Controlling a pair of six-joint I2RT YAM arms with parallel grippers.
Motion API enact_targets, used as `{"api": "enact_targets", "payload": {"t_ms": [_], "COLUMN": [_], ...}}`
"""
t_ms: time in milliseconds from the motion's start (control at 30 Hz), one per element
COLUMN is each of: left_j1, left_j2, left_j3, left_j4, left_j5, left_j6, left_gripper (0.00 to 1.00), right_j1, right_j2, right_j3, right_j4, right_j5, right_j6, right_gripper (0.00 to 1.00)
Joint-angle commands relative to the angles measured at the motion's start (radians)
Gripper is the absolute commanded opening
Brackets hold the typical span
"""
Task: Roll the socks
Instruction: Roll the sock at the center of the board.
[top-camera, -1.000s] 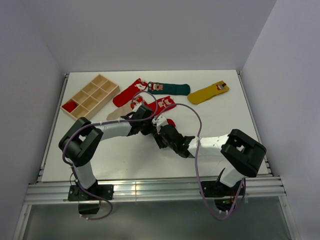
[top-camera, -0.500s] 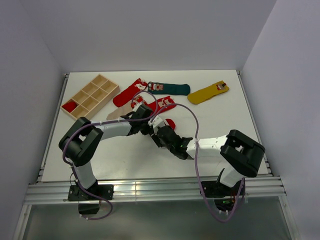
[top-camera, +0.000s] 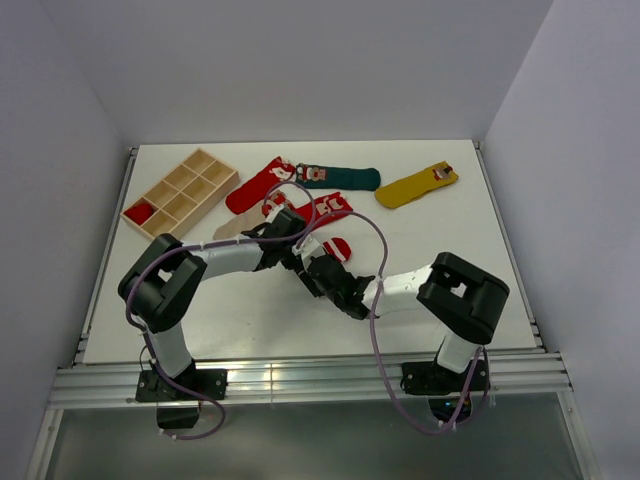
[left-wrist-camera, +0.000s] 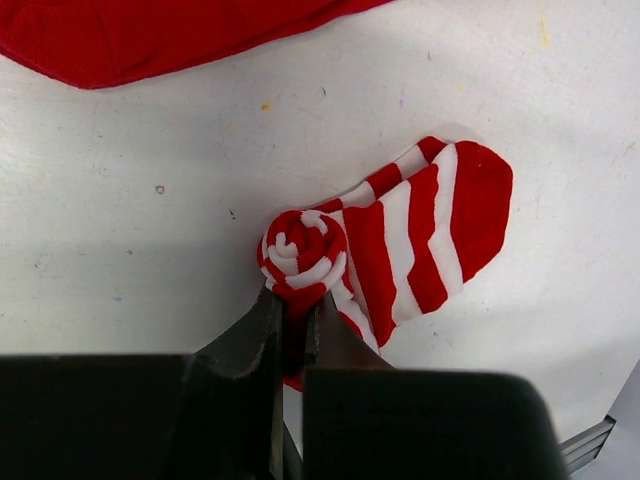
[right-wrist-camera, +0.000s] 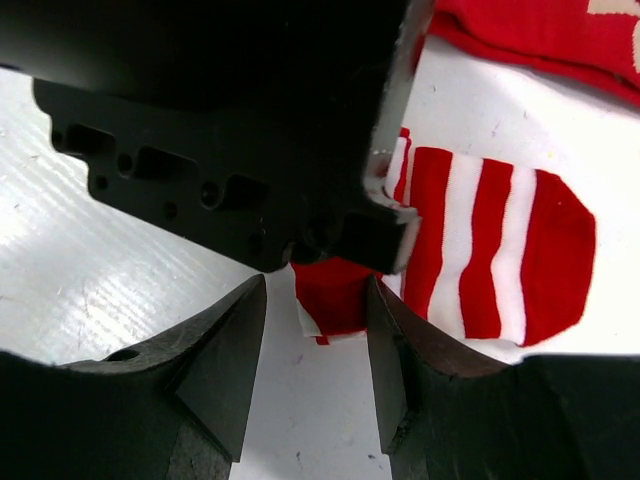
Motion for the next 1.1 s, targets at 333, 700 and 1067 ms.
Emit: {"api": "enact_targets", "payload": {"t_ms": [333,700,1067], "left_j1": [-0.003,0.006,0.032], "left_j2": [0.022,-0.08,-0.247], "left_j3": [-0.02,-0.083,-0.205], "left_j4": [-0.064,-0.031,0.042], "left_j5": [0.044,0.021,-0.052], "left_j6": [0.063,0.017,-0.078], "left_gripper": [0.0,0.3,0.69], "right_j1": [-0.08,-0.129,-0.279], "right_j2": [0.132,0.078,0.093], "right_j3": [0.013,0.028,0.07], "right_j4": [-0.103,-0.223,-0.289], "right_j5": [-0.035,-0.291,-0.801], "right_j6": [0.169,0.24,0.355], "right_gripper": [0.4,0.0,0.0]}}
